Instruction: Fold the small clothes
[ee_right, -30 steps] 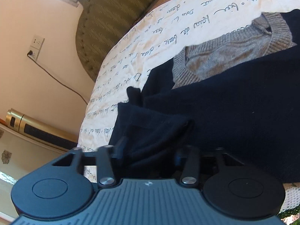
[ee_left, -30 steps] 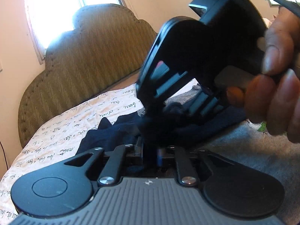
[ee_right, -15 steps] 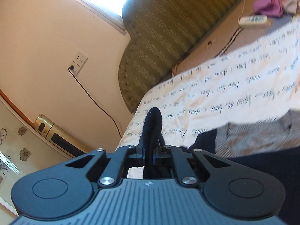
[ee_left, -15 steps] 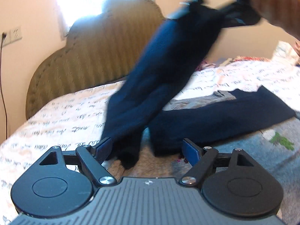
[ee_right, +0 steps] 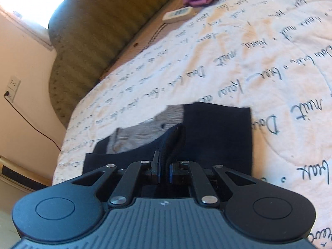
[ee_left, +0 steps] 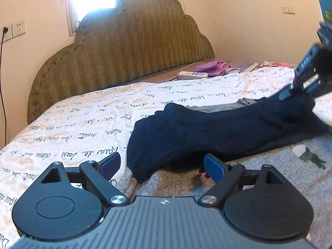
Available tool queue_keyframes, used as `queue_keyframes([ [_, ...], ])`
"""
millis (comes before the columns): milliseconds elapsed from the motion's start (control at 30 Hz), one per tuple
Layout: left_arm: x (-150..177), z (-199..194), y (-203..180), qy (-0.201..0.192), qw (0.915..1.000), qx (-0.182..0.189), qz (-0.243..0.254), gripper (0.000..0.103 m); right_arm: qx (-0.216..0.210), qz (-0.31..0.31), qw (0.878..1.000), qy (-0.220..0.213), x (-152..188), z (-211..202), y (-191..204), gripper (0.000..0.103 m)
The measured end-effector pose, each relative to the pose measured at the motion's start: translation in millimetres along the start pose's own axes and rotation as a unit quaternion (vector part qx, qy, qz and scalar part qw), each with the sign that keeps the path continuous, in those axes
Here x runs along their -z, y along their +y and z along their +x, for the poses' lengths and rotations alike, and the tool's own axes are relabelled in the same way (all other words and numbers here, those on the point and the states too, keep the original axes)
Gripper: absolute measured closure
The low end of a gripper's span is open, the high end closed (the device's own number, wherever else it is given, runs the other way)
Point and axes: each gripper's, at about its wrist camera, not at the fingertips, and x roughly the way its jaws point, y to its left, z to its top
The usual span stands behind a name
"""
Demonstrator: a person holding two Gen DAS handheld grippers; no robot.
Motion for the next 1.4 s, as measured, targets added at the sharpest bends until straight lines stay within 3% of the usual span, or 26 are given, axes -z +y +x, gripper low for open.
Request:
queue_keyframes([
  [167, -30.4, 15.7, 28.9, 0.015, 0.9983, 0.019, -0.053, 0.014, -0.005, 0.000, 1.000, 0.007, 2.3, 0.9, -11.7, 0.096],
  [267, -50.2, 48.7, 53.3, 0.059, 0.9918, 0.040, -0.106, 0.013, -0.013, 0.004, 1.000, 0.016, 1.5, 1.5, -19.0, 0.095],
  [333, -55.6, 79.9, 66.6, 0.106, 0.9820, 0.062, -0.143, 0.018, -0.017, 0.007, 0.999, 0.029, 3.4, 4.8, -22.2, 0.094],
  [400, -50.6, 109.1, 74.6, 0.163, 0.9668, 0.084, -0.178, 0.028, -0.020, 0.005, 0.999, 0.032, 5.8, 6.7, -24.1, 0.094],
  [467, -46.5, 126.6, 79.4, 0.191, 0.9552, 0.102, -0.202, 0.032, -0.025, 0.008, 0.999, 0.034, 6.8, 7.3, -26.6, 0.094],
  [500, -47.0, 128.7, 79.8, 0.188, 0.9553, 0.100, -0.205, 0.037, -0.027, 0.009, 0.999, 0.036, 7.1, 7.5, -27.6, 0.094],
  [567, -50.5, 132.5, 80.3, 0.187, 0.9547, 0.104, -0.207, 0.065, -0.029, 0.012, 0.999, 0.041, 7.2, 8.6, -31.4, 0.094],
  [600, -52.1, 133.0, 80.8, 0.187, 0.9537, 0.105, -0.210, 0.071, -0.032, 0.012, 0.999, 0.042, 7.3, 9.0, -32.6, 0.094],
  [633, -54.6, 132.9, 80.8, 0.186, 0.9540, 0.103, -0.211, 0.088, -0.030, 0.010, 0.999, 0.044, 6.9, 9.2, -32.9, 0.094],
  [700, -59.0, 128.1, 78.7, 0.177, 0.9595, 0.092, -0.199, 0.090, -0.026, -0.004, 0.999, 0.036, 4.7, 4.1, -29.4, 0.096],
  [767, -68.1, 114.9, 72.0, 0.152, 0.9702, 0.082, -0.170, 0.091, -0.031, -0.017, 0.999, 0.018, 1.0, -9.2, -24.4, 0.097],
  [833, -72.4, 105.9, 69.4, 0.133, 0.9760, 0.080, -0.153, 0.091, -0.030, -0.023, 0.999, 0.004, -2.8, -20.9, -26.0, 0.097],
  [933, -66.3, 117.0, 58.2, 0.149, 0.9809, 0.054, -0.113, 0.090, 0.016, -0.018, 1.000, 0.020, -0.6, -12.3, -44.1, 0.097],
  [1000, -61.4, 122.4, 49.4, 0.161, 0.9825, 0.036, -0.086, 0.079, 0.008, -0.009, 1.000, 0.021, 5.3, -8.1, -52.3, 0.098],
  [1033, -61.2, 120.5, 47.6, 0.158, 0.9835, 0.032, -0.082, 0.067, 0.005, -0.006, 1.000, 0.015, 6.8, -9.8, -52.4, 0.098],
  [1100, -66.0, 110.1, 47.5, 0.141, 0.9869, 0.017, -0.076, 0.057, 0.004, -0.010, 1.000, 0.007, 6.9, -16.1, -48.3, 0.096],
  [1167, -74.3, 96.3, 48.6, 0.112, 0.9914, -0.001, -0.068, 0.037, 0.013, -0.014, 1.000, -0.004, 3.9, -26.8, -45.3, 0.094],
  [1233, -82.6, 80.7, 46.2, 0.072, 0.9953, -0.011, -0.063, 0.031, 0.015, -0.007, 0.999, -0.028, 1.0, -40.1, -43.6, 0.092],
  [1300, -89.0, 70.3, 37.0, 0.049, 0.9972, 0.004, -0.056, 0.025, 0.005, -0.006, 0.999, -0.050, 0.7, -49.0, -39.7, 0.092],
  [1400, -90.1, 70.7, 9.0, 0.046, 0.9980, 0.038, -0.024, 0.020, -0.007, -0.024, 0.998, -0.056, 2.7, -44.4, -22.3, 0.092],
])
